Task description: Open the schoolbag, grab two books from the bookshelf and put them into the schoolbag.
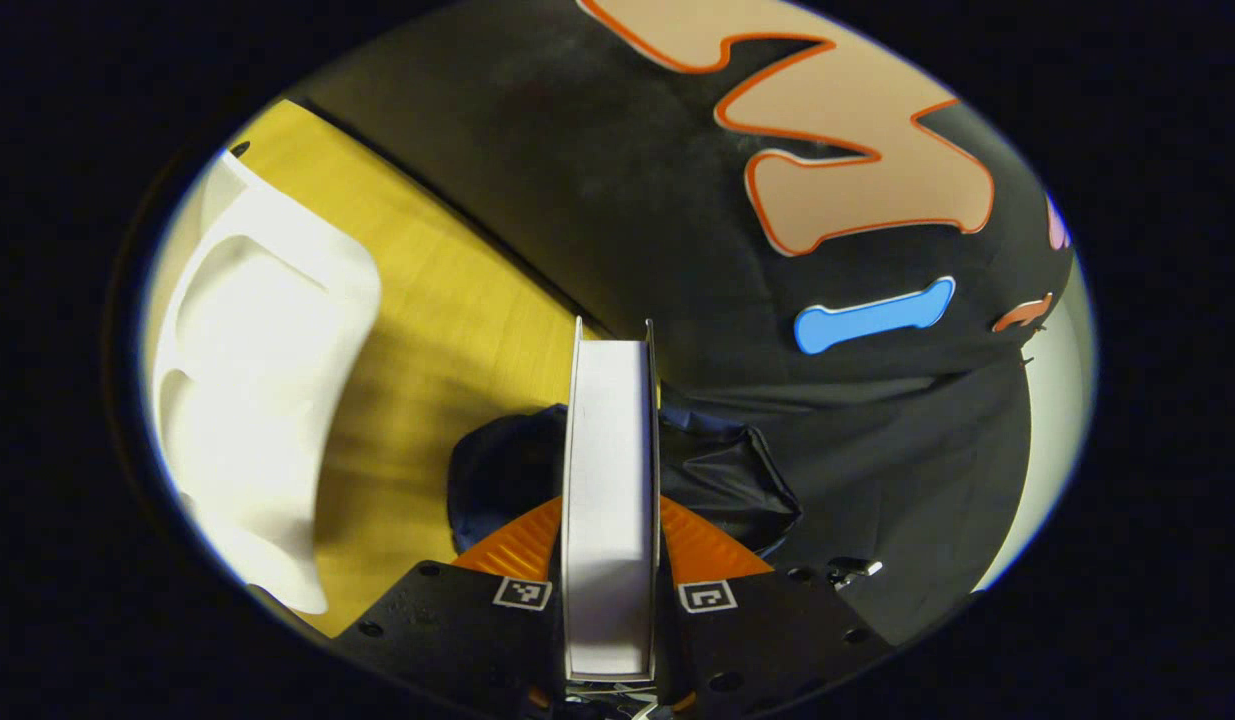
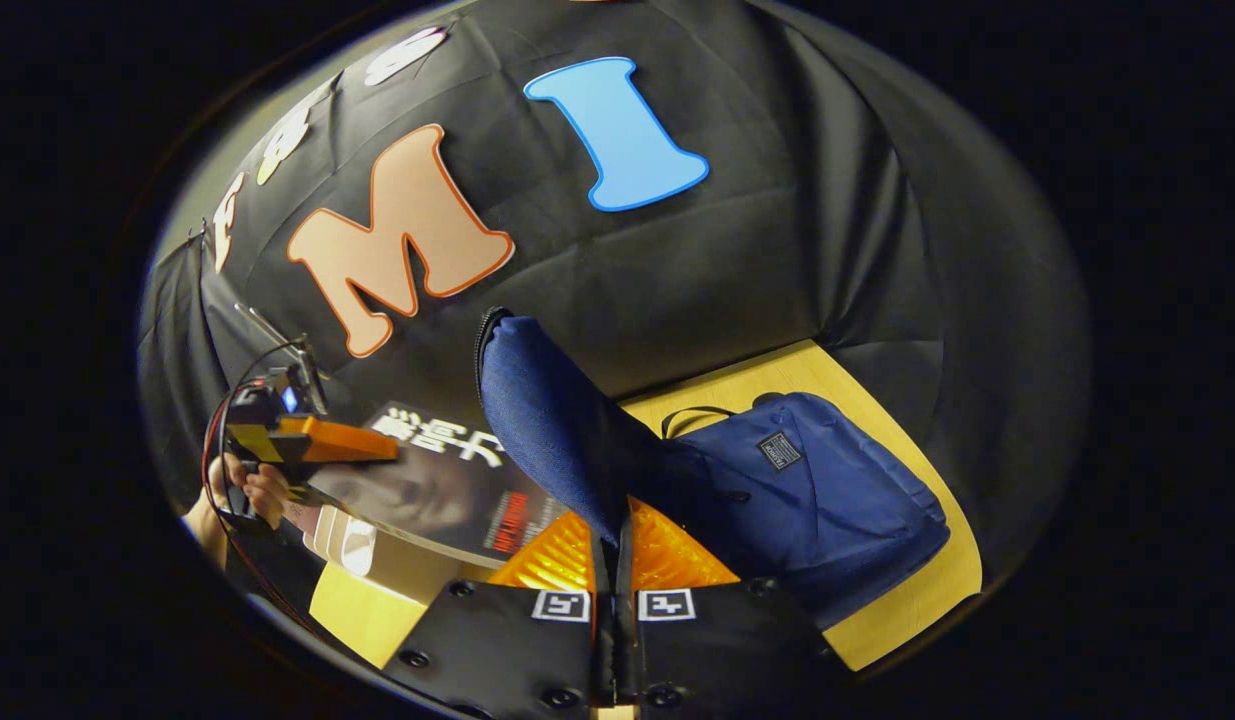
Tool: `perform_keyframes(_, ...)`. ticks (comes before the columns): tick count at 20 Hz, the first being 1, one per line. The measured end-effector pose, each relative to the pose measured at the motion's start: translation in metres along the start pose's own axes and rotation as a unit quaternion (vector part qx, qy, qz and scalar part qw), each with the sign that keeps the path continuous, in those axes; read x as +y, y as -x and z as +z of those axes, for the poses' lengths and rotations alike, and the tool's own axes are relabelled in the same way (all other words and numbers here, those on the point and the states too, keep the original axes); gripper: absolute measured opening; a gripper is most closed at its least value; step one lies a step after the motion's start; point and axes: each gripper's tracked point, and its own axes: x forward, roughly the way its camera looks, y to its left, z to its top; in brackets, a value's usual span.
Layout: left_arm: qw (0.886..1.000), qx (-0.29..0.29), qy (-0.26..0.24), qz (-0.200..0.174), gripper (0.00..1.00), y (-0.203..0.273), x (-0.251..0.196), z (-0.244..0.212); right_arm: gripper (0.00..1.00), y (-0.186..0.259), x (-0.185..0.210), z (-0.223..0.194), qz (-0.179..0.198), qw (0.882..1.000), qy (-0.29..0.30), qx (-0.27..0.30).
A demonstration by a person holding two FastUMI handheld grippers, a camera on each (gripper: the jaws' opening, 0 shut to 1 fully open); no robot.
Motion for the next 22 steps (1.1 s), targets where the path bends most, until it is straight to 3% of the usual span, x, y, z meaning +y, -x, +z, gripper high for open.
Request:
perform_keyframes(6, 0.999, 0.021, 0.046, -0.008, 0.32, -0.073, 0.005, -0.037, 0.06, 0.001, 0.002, 0.009, 0.010, 1.000, -0.007, -0.019)
perform_keyframes(14, 0.994, 0.018, 0.109, -0.025, 0.32, -0.118, 0.001, -0.069, 0.04, 0.000, 0.008, 0.015, 0.029, 0.999, -0.019, -0.037)
perform_keyframes(22, 0.986, 0.029, 0.164, 0.001, 0.32, -0.150, 0.019, -0.099, 0.04, -0.001, 0.008, 0.014, 0.032, 0.998, -0.038, -0.037)
